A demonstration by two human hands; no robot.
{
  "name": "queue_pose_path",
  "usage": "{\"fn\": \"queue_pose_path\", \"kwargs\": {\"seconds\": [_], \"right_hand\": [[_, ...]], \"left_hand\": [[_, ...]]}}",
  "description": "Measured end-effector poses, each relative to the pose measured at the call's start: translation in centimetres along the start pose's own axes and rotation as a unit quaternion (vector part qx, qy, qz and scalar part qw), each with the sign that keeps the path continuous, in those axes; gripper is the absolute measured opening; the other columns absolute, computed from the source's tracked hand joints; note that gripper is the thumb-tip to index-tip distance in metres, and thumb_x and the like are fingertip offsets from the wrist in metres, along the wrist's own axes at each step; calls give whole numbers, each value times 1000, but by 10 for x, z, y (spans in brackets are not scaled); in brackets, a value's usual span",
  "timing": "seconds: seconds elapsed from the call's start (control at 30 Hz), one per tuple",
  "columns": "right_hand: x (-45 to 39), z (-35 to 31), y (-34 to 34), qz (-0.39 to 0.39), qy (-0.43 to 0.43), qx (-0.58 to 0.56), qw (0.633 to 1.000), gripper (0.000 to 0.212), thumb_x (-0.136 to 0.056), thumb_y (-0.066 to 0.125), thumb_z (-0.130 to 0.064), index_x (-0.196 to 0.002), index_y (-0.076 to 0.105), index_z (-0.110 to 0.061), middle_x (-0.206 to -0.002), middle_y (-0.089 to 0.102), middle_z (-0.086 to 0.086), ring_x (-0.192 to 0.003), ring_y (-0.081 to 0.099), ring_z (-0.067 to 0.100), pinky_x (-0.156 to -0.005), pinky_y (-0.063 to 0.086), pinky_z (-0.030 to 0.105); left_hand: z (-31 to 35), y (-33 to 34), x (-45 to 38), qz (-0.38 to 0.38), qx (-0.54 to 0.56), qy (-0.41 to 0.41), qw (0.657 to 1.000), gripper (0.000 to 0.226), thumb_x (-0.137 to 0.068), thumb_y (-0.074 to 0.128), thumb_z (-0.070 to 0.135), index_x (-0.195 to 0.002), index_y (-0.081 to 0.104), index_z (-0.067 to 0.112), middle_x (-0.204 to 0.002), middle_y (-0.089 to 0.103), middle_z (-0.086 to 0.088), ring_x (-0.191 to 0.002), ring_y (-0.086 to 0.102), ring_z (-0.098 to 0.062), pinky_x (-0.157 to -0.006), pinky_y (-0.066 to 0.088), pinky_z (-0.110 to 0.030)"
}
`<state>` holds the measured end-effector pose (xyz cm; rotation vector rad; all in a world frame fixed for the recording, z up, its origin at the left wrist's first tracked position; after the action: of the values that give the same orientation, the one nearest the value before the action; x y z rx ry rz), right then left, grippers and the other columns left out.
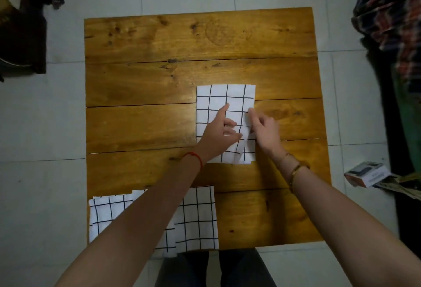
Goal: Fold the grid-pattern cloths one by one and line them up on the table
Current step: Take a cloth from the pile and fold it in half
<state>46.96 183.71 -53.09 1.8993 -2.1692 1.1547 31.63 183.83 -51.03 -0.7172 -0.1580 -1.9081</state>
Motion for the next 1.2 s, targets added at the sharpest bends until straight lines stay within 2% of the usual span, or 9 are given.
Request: {"fn": "queue_pose_path", "kwargs": {"seconds": [0.17,0.23,0.33,0.57,0.7,0.83,0.93,1.07,1.2], "right_hand": [[-14,6,-3,33,-4,82,996,19,-90,56,-18,-75,63,-9,-65,60,9,-62,52,16,-60,46,34],[-18,5,-7,47,0,108,993,18,-91,53,-16,-77,63,-9,-66,58,5,-63,53,16,-60,46,32],[-24,6,-9,44,6,144,989,20,-93,48,-16,-77,58,-9,-66,57,5,-66,55,22,-58,44,33],[-24,-6,-9,53,-16,317,947,28,-98,40,-28,-96,56,-5,-83,63,13,-74,62,30,-66,55,45],[-18,-48,-6,118,-149,392,900,19,-94,40,-24,-97,49,-7,-88,54,9,-81,51,25,-73,47,39],[-22,-72,35,41,-258,415,872,36,-93,40,-23,-124,49,-8,-125,53,11,-118,46,28,-98,41,42],[-20,-82,75,-42,-305,453,837,55,-97,40,-25,-148,31,-9,-154,32,8,-145,22,31,-118,21,50],[-22,-78,112,-94,-304,520,792,63,-99,36,-32,-154,13,-12,-162,14,4,-149,5,30,-120,8,53],[-25,-68,116,-99,-287,534,789,64,-99,37,-35,-154,12,-12,-162,12,4,-149,5,31,-119,9,56]], "left_hand": [[3,-32,7,94,-162,90,978,55,-87,59,8,-140,44,14,-121,53,3,-112,51,-13,-95,37,-18],[1,-50,7,120,-259,104,953,54,-88,54,6,-141,44,12,-135,48,-1,-127,40,-16,-105,23,-17],[-11,-64,7,112,-355,91,924,60,-90,53,10,-147,34,12,-151,33,-4,-140,25,-20,-115,19,-31],[-37,-59,1,46,-484,70,871,71,-94,55,23,-154,16,18,-161,15,-3,-149,7,-23,-121,13,-48],[-32,-61,-8,50,-496,82,863,71,-96,52,25,-154,13,17,-162,10,-3,-150,3,-23,-121,10,-49],[-20,-67,-25,67,-513,89,851,72,-96,50,26,-155,10,15,-163,6,-3,-150,0,-24,-120,8,-50],[-19,-70,-36,66,-528,81,843,74,-97,49,28,-155,5,14,-163,0,-3,-150,-4,-24,-119,7,-51],[-25,-71,-46,48,-554,63,828,79,-97,50,35,-155,0,14,-163,-5,-2,-149,-6,-26,-120,8,-53],[-31,-70,-50,47,-579,55,812,81,-97,48,42,-155,-2,15,-163,-8,-2,-149,-6,-27,-119,10,-54]]}}
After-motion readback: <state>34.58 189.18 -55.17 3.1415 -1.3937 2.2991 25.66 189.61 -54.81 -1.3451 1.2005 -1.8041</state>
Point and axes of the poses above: each hand's wrist, its own x-axis away from the middle knuckle, its own y-axis out of the palm, z = x × y, the point moved 10 cm from there along -x, towards the middle knuckle
